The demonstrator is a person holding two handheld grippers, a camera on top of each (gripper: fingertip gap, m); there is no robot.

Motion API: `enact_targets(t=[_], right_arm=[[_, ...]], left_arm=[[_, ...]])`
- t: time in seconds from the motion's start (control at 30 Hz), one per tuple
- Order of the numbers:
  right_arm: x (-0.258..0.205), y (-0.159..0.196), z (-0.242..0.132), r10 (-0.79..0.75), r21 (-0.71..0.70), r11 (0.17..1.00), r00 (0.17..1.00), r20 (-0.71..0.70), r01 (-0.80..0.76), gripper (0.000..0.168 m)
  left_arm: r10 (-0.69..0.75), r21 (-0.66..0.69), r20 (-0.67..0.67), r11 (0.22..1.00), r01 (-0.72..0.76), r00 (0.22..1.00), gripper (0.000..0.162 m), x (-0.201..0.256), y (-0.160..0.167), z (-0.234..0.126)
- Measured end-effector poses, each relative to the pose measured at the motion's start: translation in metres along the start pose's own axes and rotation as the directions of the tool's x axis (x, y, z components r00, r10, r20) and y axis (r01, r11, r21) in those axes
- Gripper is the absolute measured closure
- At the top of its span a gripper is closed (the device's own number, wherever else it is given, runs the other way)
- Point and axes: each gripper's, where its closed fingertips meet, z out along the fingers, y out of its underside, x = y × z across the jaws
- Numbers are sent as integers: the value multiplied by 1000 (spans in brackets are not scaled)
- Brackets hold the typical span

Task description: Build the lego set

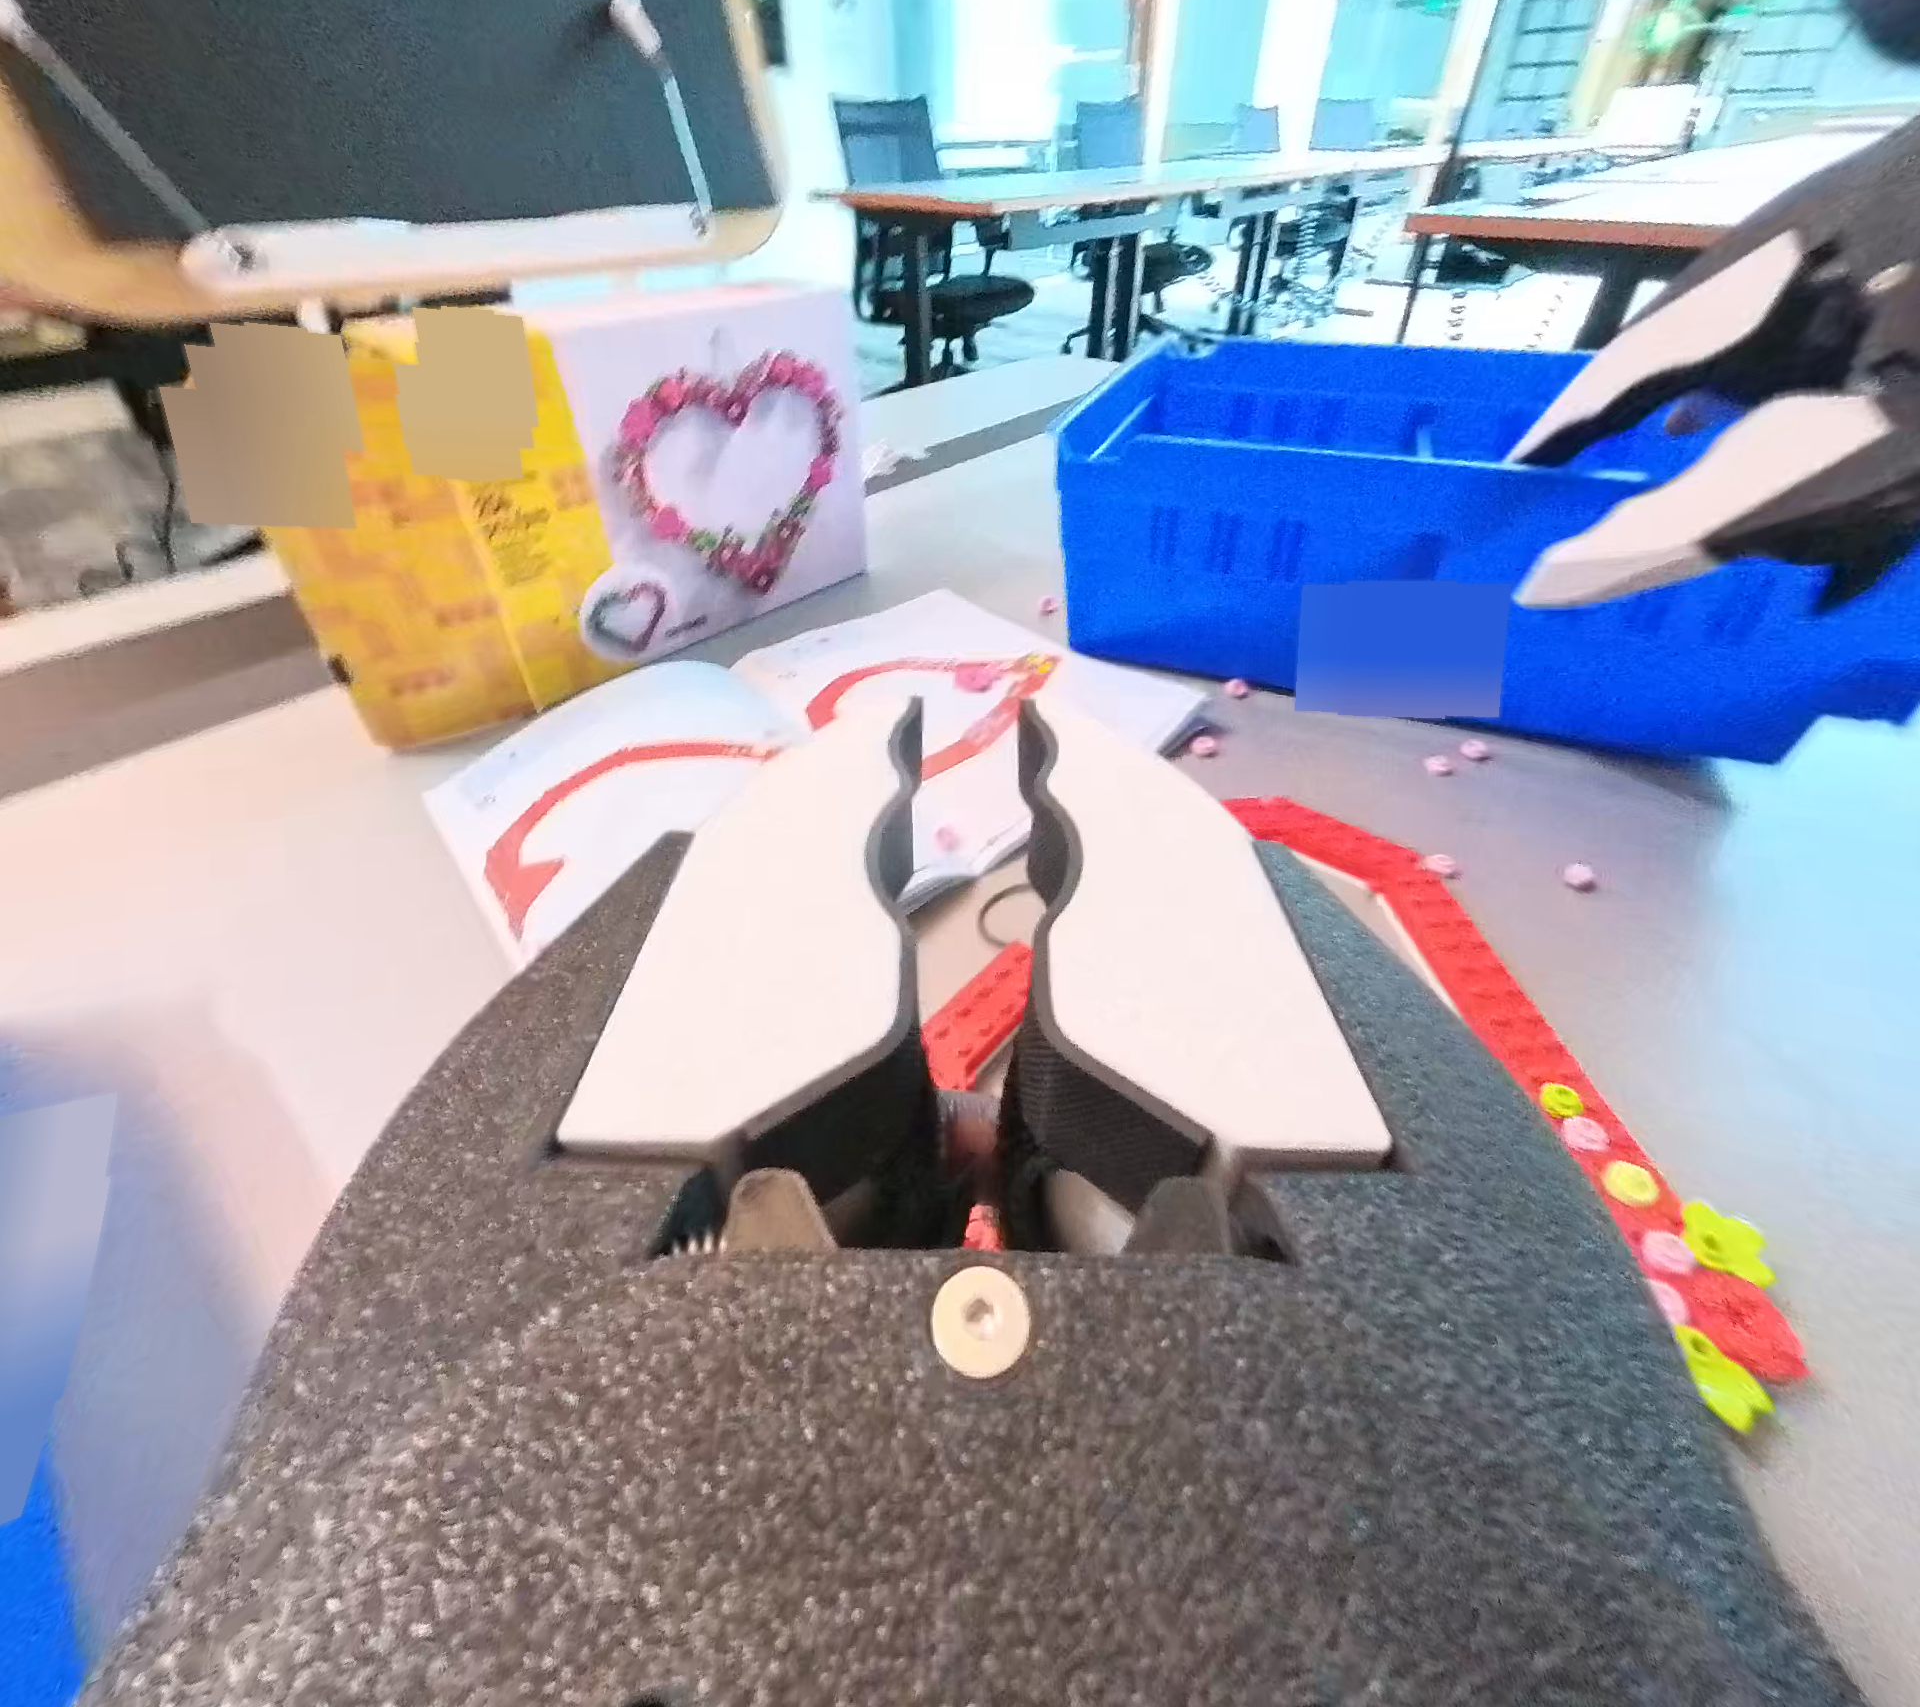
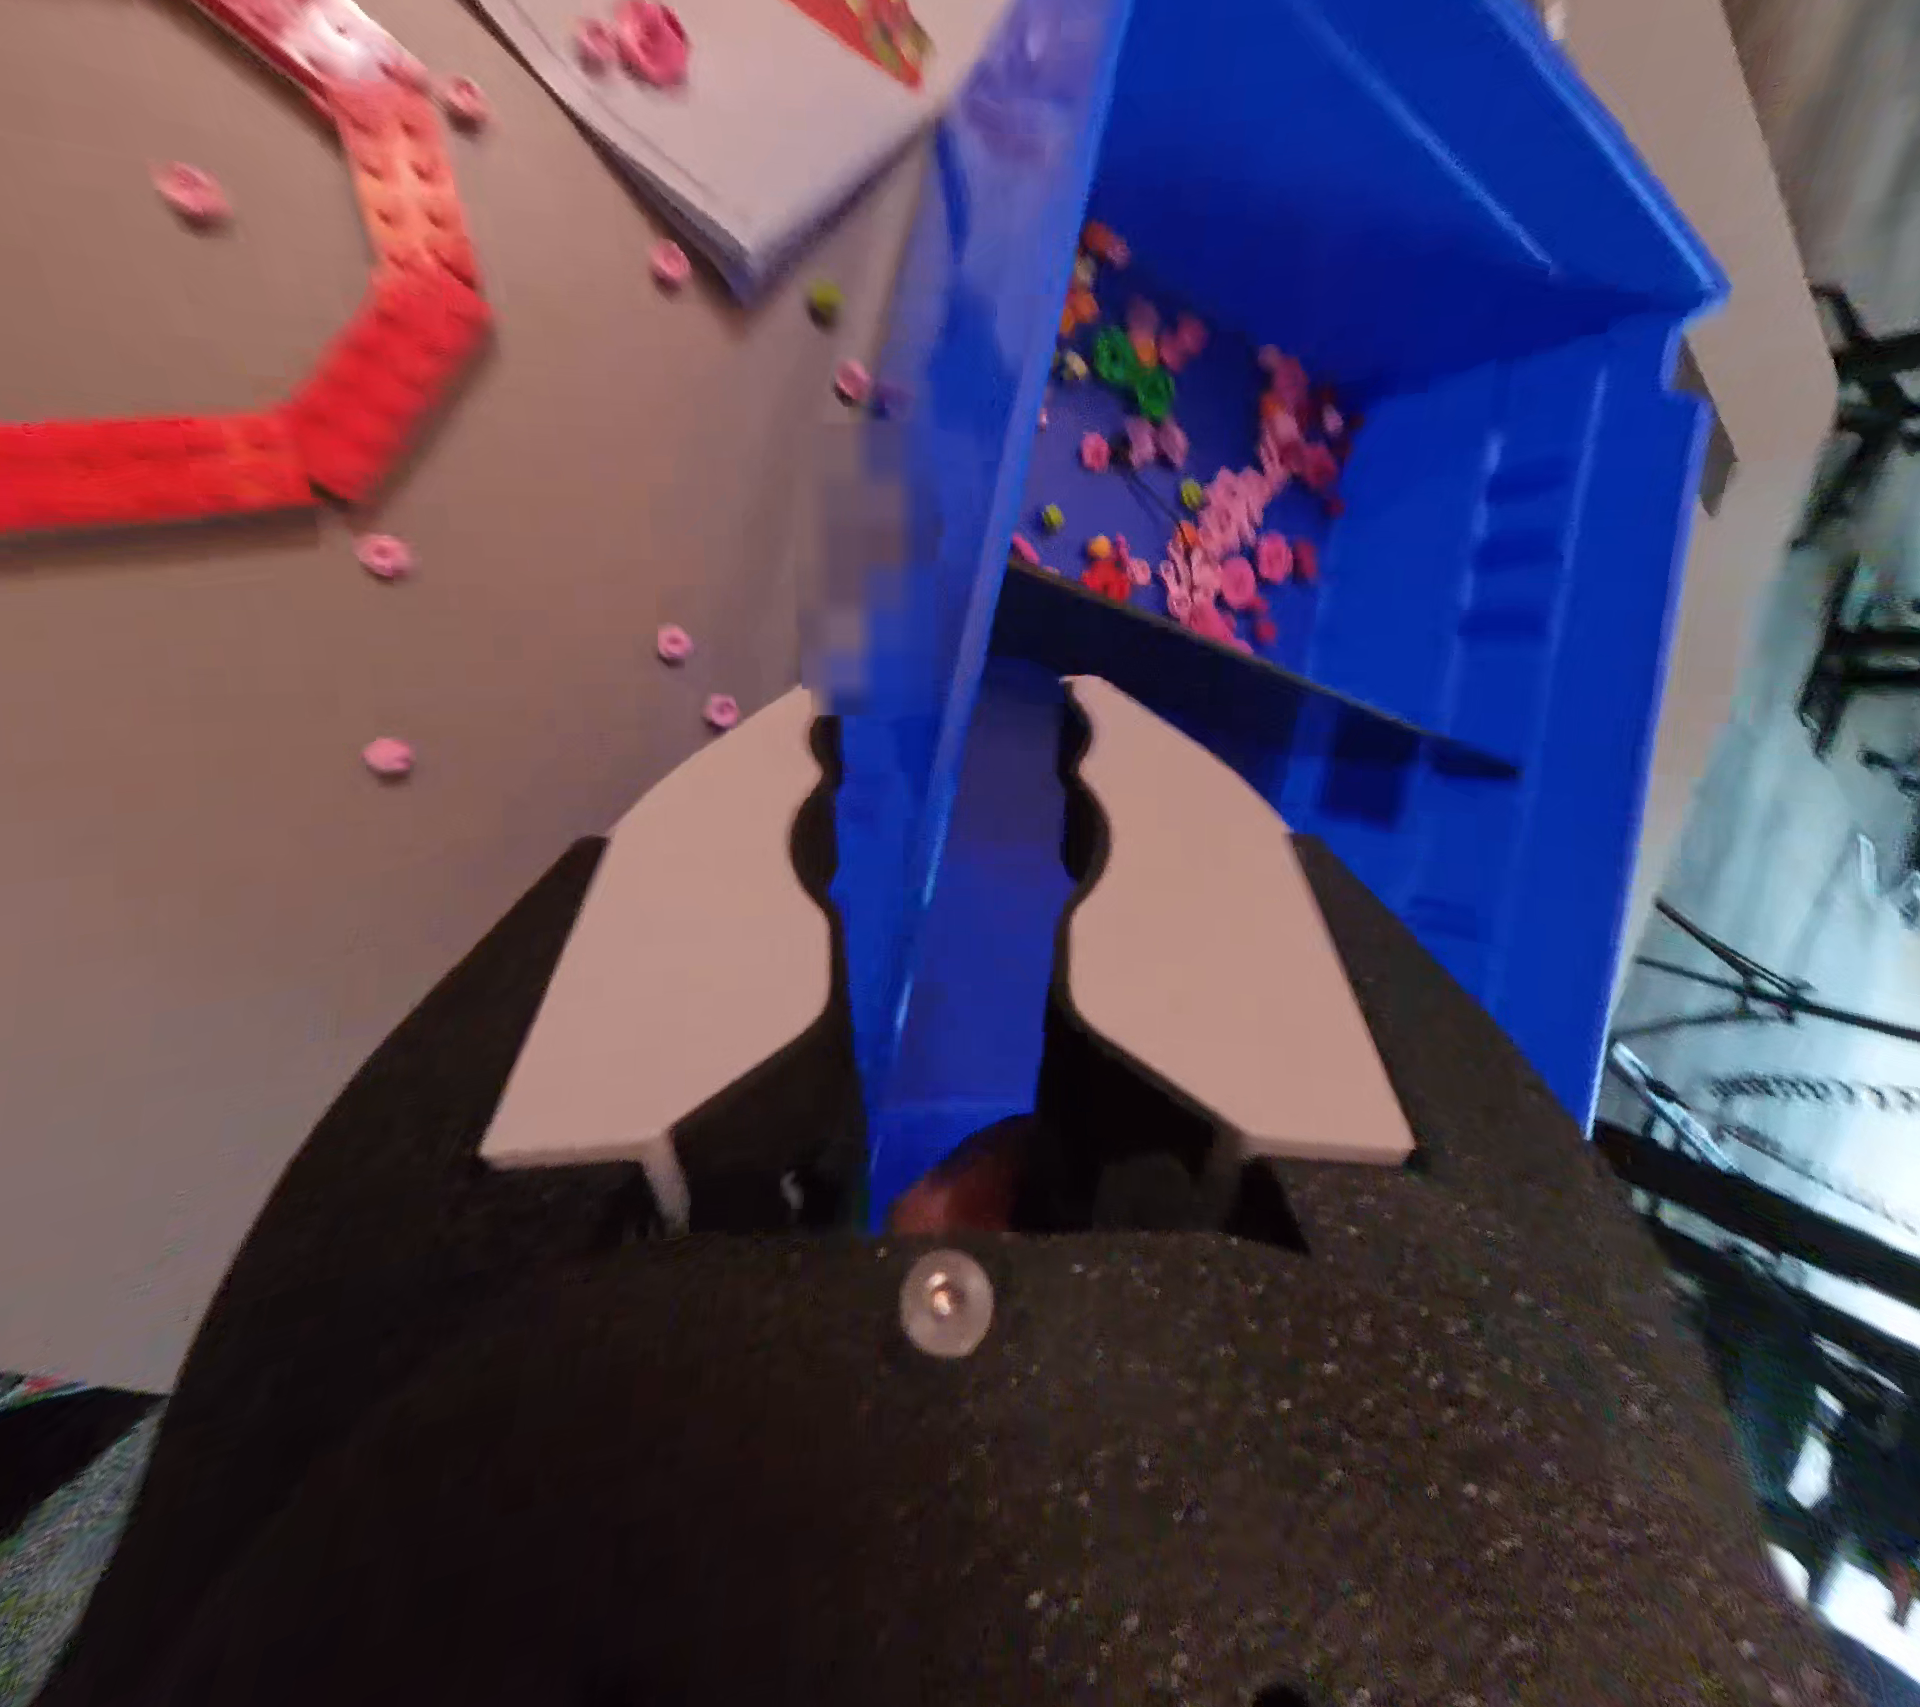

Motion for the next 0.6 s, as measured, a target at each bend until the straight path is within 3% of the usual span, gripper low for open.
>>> enact_targets(t=[0.13, 0.33, 0.53, 0.6], right_arm=[[3, 13, 3, 35, -25, 999, 999, -40, -36, 138], [26, 13, -1, 92, 87, 992, 994, -61, -86, 145], [45, -32, -38, 153, 317, 946, 953, -260, -66, 136], [35, -42, -33, 132, 297, 954, 949, -286, -43, 137]], left_arm=[[38, 61, -42, 997, -35, 998, 146, 13, -12, -4], [46, 70, -41, 997, -43, 998, 146, 15, -16, -8], [-15, 56, -43, 998, 18, 999, 146, 21, -6, -16], [-44, 44, -53, 998, 46, 998, 145, 22, -1, -16]])
